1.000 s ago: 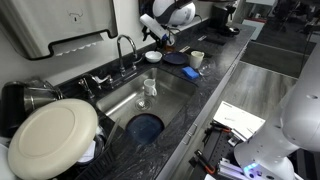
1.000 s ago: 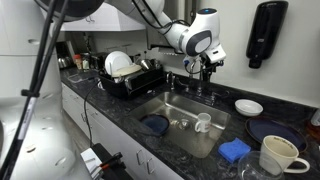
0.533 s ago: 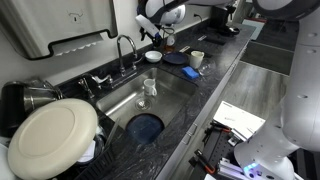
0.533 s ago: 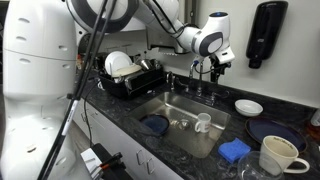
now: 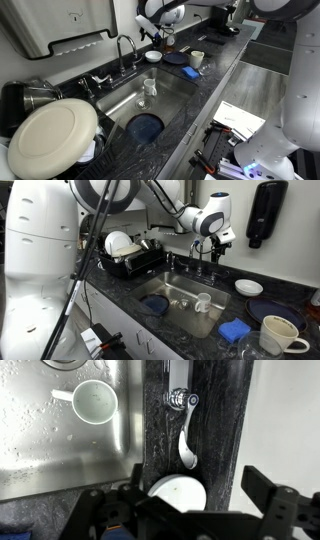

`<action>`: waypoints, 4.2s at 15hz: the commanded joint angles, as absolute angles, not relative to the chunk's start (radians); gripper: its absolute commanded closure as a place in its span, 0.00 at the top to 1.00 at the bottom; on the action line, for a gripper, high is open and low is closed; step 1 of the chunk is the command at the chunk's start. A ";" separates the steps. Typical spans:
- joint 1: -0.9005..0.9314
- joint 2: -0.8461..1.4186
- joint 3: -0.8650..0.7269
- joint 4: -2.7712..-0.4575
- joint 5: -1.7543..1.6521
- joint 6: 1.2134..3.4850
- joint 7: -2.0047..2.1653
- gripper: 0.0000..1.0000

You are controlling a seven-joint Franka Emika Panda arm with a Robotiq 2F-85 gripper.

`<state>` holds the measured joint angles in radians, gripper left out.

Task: Open the faucet

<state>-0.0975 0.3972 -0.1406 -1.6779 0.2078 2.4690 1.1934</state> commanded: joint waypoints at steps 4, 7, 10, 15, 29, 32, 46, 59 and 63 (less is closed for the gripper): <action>-0.095 0.465 -0.155 -1.577 0.202 2.402 1.215 1.00; -0.098 0.516 -0.154 -1.513 0.201 2.350 1.214 1.00; -0.091 0.563 -0.160 -1.470 0.192 2.328 1.232 1.00; -0.098 0.665 -0.172 -1.356 0.191 2.313 1.288 1.00; -0.149 0.893 -0.181 -0.976 0.181 1.959 1.379 0.63; -0.155 0.916 -0.178 -0.927 0.181 1.918 1.378 0.40; -0.147 0.995 -0.200 -0.818 0.196 1.817 1.476 0.02; -0.138 0.958 -0.173 -0.903 0.212 1.812 1.466 0.02; -0.132 0.937 -0.174 -0.930 0.208 1.820 1.439 0.02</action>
<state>-0.1434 0.9675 -0.2017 -0.8231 0.2001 1.8735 1.5005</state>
